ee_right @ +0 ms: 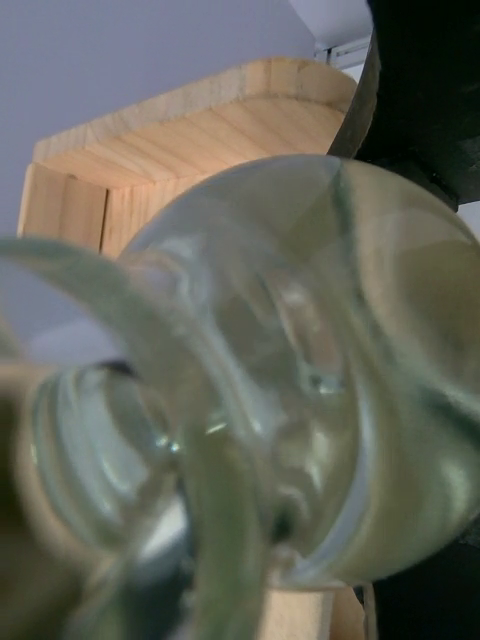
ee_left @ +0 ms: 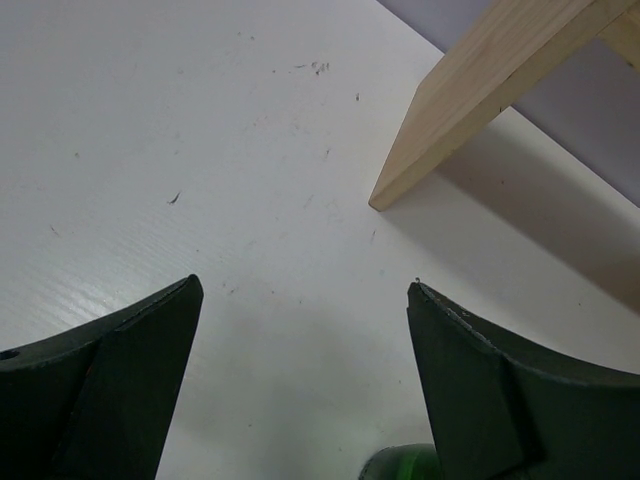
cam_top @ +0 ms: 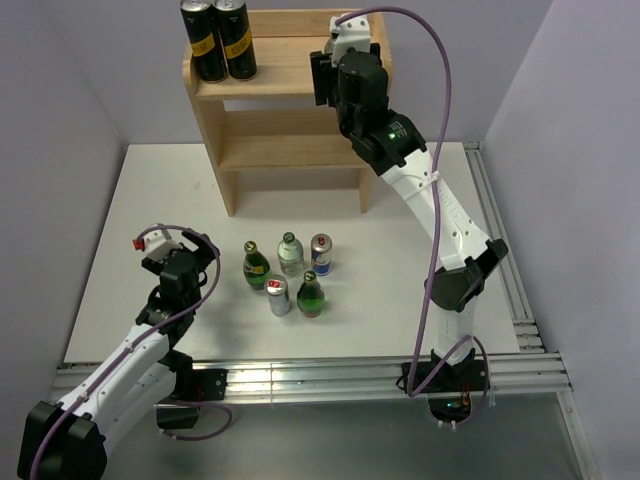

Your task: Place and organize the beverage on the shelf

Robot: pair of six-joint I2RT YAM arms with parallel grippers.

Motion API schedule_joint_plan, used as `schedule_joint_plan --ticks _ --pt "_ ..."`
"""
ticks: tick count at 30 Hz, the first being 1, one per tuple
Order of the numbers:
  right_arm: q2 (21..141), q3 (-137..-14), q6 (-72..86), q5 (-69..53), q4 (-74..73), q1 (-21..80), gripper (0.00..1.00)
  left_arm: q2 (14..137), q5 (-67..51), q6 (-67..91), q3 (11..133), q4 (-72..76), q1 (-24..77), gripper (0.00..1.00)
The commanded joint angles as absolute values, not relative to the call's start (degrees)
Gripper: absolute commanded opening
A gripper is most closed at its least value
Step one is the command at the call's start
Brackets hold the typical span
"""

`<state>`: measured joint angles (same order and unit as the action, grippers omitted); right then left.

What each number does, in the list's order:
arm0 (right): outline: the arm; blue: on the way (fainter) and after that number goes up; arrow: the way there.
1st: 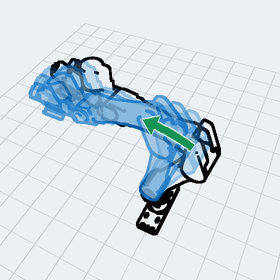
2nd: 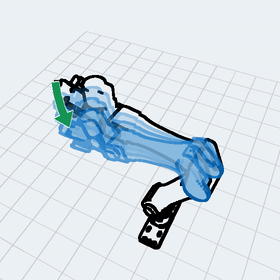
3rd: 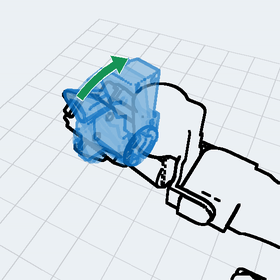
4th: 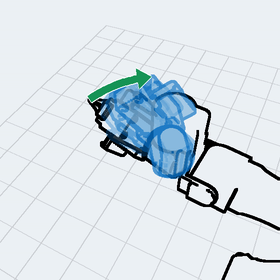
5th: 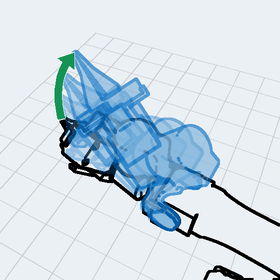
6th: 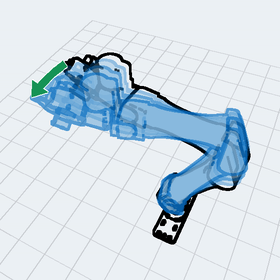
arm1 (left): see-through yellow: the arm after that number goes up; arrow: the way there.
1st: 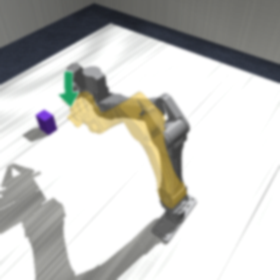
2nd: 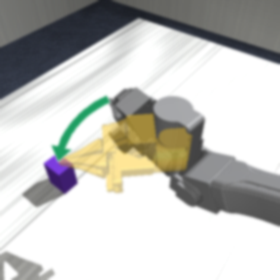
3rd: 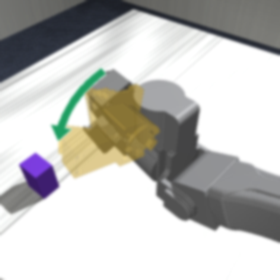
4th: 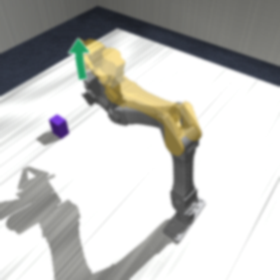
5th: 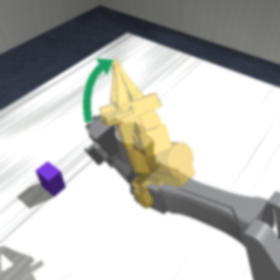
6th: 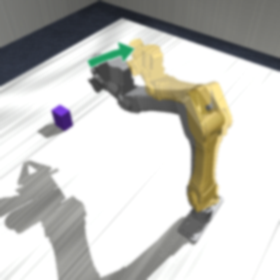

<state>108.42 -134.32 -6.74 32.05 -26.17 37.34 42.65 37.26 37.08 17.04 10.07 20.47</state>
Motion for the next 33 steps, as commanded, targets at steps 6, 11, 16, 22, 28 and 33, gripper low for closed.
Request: schedule_joint_plan --ticks 6,11,16,22,28,33 --pt "108.6 -139.5 -6.1 30.5 -14.7 32.5 0.0 43.6 36.5 36.4 19.5 11.8 20.7 0.9" --pt "111.1 -139.6 -3.2 28.5 -14.7 30.2 0.0 43.9 36.4 36.3 19.6 11.7 20.7 0.9" --pt "113.5 -139.3 -2.3 28.0 -14.2 29.4 0.02 44.6 36.6 36.5 20.0 11.6 20.7 0.9" --pt "115.6 -138.5 -1.9 28.7 -12.9 28.9 0.2 44.9 36.7 36.4 20.1 11.5 20.7 0.9" --pt "114.5 -134.2 -1.8 30.6 -10.2 29.0 0.38 45.2 37.0 36.4 20.2 11.5 20.7 0.9" --pt "114.4 -132.6 -4.4 35.3 -8.4 29.0 0.57 45.0 37.0 36.5 20.2 11.4 20.6 0.9"
